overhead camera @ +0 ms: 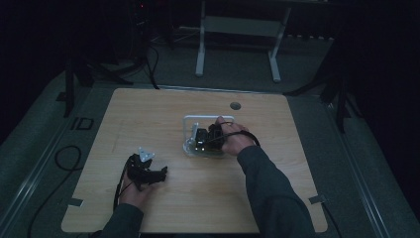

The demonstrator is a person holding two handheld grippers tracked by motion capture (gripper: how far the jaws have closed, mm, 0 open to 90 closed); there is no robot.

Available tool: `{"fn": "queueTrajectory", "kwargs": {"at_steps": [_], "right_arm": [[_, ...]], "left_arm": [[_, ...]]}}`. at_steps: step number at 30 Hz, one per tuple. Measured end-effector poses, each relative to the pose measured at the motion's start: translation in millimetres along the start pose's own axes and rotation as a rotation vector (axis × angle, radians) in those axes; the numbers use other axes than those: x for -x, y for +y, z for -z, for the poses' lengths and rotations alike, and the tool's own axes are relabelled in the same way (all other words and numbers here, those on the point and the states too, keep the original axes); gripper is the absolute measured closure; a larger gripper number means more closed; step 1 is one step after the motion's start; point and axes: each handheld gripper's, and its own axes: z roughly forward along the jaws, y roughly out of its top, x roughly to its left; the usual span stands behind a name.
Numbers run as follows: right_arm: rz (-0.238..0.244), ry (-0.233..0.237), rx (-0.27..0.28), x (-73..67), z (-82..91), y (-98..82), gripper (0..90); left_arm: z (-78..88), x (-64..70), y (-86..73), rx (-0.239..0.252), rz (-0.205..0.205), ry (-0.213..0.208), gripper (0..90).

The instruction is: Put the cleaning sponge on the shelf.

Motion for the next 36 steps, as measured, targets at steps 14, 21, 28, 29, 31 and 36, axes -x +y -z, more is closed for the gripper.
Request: {"fn": "queueTrajectory", "kwargs": {"at_steps": [14, 21, 28, 29, 31, 36], "right_arm": [[0.019, -0.004, -0.005, -0.4, -6.0, 7.0, 71.7], [0.038, -0.012, -0.026, -2.9, -11.7, 10.6, 71.7], [0.043, -0.011, -0.042, -2.3, -16.2, 10.2, 71.7], [0.043, -0.011, -0.045, -2.4, -16.5, 10.2, 71.7], [0.047, -0.014, -0.048, -2.6, -17.3, 10.4, 71.7], [0.049, -0.017, -0.054, -3.3, -19.1, 10.5, 71.7]], "left_arm": [[0.0, 0.0, 0.0, 0.0, 0.0, -0.001, 9.6], [0.0, 0.0, 0.0, 0.0, 0.0, 0.0, 9.6], [0.0, 0.0, 0.0, 0.0, 0.0, 0.0, 9.6], [0.0, 0.0, 0.0, 0.0, 0.0, 0.0, 9.6], [0.0, 0.0, 0.0, 0.0, 0.0, 0.0, 9.6], [0.0, 0.0, 0.0, 0.0, 0.0, 0.0, 9.6]]}}
